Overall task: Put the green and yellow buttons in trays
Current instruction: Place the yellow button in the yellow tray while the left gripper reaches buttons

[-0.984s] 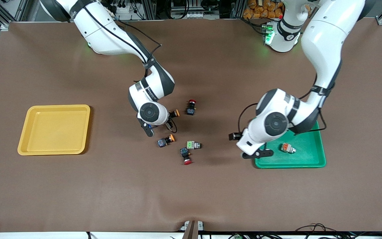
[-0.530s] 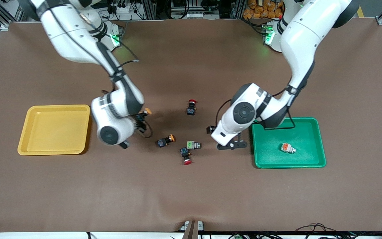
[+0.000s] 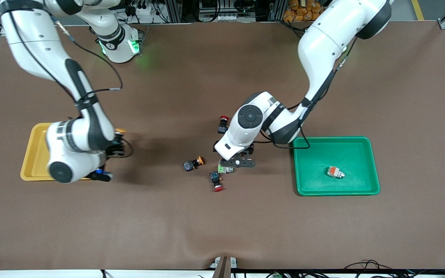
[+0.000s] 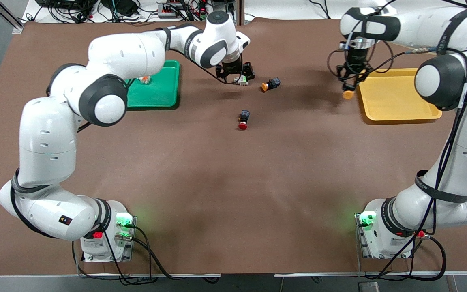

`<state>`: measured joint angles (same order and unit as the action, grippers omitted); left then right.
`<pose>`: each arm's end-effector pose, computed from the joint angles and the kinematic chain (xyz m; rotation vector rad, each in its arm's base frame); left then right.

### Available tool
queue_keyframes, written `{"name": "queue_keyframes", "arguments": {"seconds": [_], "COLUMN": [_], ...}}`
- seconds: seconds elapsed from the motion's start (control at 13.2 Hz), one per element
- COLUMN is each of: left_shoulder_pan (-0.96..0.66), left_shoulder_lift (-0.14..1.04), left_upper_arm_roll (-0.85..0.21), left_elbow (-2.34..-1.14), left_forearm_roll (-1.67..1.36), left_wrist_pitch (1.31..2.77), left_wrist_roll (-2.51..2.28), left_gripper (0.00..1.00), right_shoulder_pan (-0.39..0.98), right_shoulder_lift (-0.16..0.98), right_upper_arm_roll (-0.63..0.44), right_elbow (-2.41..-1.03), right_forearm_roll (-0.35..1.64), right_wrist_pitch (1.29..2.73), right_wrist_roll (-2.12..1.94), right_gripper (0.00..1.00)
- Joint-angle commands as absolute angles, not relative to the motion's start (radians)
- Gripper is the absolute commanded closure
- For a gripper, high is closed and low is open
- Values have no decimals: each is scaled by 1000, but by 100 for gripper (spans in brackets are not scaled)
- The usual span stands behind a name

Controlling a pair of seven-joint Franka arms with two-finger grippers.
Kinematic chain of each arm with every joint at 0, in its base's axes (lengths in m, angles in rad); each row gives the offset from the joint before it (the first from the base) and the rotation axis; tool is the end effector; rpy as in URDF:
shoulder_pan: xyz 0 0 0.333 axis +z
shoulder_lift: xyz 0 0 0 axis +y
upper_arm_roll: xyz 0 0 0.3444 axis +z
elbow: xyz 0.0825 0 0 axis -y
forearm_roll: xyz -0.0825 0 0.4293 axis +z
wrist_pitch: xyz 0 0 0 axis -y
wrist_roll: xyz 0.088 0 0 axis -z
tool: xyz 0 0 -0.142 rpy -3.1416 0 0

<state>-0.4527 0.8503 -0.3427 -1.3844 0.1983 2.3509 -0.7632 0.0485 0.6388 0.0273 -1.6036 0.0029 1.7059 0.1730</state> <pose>0.6110 -0.5342 0.1951 2.9564 -0.0448 0.0768 0.6602 0.0493 0.1909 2.9818 -0.1481 -0.8178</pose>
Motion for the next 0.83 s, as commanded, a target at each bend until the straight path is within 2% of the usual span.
{"name": "queue_keyframes", "arguments": {"seconds": [0.0,0.3,0.38,0.45,0.61,0.68,0.76], "left_shoulder_pan": [-475,-501,-508,-523,-531,-535,-535], "left_shoulder_lift": [914,953,957,962,966,974,976], "left_upper_arm_roll": [-304,-285,-266,-253,-230,-230,-230], "left_elbow": [-1336,-1310,-1304,-1296,-1296,-1293,-1292], "left_forearm_roll": [221,219,218,219,219,219,218], "left_wrist_pitch": [2443,2482,2482,2482,2482,2493,2514], "left_wrist_roll": [-695,-653,-653,-652,-637,-641,-644], "left_gripper": [0,0,0,0,0,0,0], "right_shoulder_pan": [-41,-158,-188,-211,-245,-250,-247], "right_shoulder_lift": [626,644,659,670,701,709,710], "right_upper_arm_roll": [44,25,22,21,20,20,20], "right_elbow": [-1598,-1589,-1566,-1543,-1511,-1500,-1499], "right_forearm_roll": [-55,-95,-94,-91,-80,-62,-42], "right_wrist_pitch": [1697,1704,1703,1701,1697,1694,1694], "right_wrist_roll": [-56,-377,-468,-553,-606,-606,-601], "right_gripper": [100,100,94,77,6,0,0]}}
